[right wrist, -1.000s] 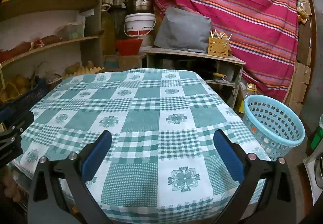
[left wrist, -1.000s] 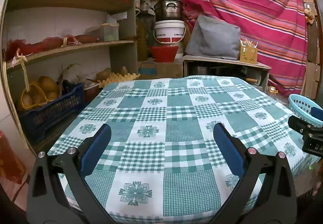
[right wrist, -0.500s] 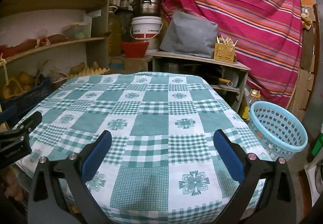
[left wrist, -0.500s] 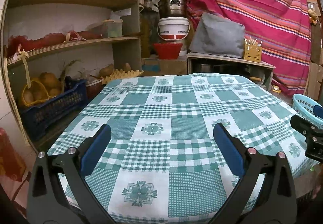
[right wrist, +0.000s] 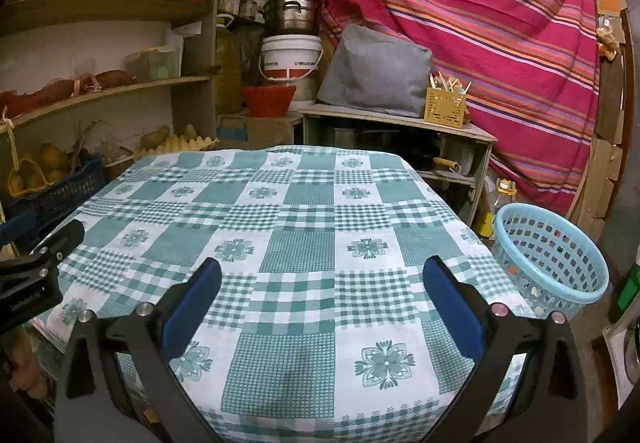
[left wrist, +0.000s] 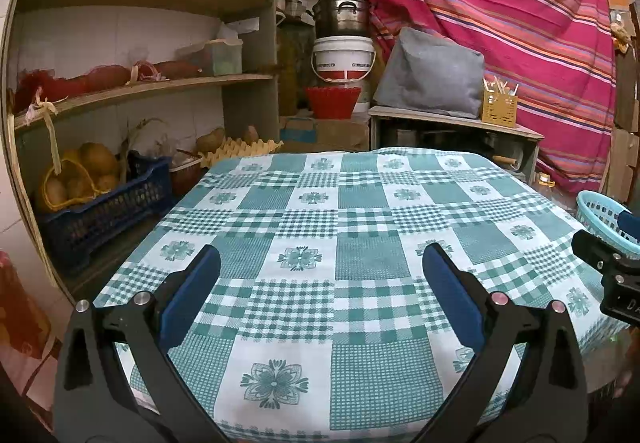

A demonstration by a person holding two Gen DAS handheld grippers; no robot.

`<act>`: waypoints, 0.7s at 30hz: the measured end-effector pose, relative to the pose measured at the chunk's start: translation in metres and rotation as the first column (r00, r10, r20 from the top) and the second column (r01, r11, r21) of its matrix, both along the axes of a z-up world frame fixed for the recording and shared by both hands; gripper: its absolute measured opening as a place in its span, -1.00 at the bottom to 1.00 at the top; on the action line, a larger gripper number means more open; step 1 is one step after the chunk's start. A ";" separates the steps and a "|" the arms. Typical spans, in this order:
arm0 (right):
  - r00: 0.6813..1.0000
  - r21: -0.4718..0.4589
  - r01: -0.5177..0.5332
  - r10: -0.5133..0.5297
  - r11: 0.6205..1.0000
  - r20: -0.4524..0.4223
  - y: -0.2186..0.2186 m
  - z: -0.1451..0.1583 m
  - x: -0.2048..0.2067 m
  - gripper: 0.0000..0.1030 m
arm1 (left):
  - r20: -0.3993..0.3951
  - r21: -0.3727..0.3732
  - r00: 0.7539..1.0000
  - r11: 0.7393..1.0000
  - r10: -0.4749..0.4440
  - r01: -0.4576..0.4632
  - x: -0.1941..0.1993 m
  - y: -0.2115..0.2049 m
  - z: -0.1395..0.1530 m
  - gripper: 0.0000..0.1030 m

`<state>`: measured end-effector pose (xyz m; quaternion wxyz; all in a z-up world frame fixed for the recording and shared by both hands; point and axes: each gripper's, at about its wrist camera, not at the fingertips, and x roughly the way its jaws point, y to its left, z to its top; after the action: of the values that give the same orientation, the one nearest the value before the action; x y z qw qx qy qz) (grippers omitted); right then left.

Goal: Collect trash

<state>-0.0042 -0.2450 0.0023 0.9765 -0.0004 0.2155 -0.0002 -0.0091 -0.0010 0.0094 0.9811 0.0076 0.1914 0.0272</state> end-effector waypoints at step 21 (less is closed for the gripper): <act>1.000 0.003 0.007 -0.007 1.000 0.001 -0.003 0.003 -0.002 0.91 | 0.020 -0.008 1.000 1.000 0.005 -0.004 -0.003 -0.001 0.007 0.90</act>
<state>-0.0067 -0.2482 0.0051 0.9766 0.0017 0.2151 -0.0032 -0.0124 -0.0022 0.0159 0.9830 0.0031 0.1815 0.0287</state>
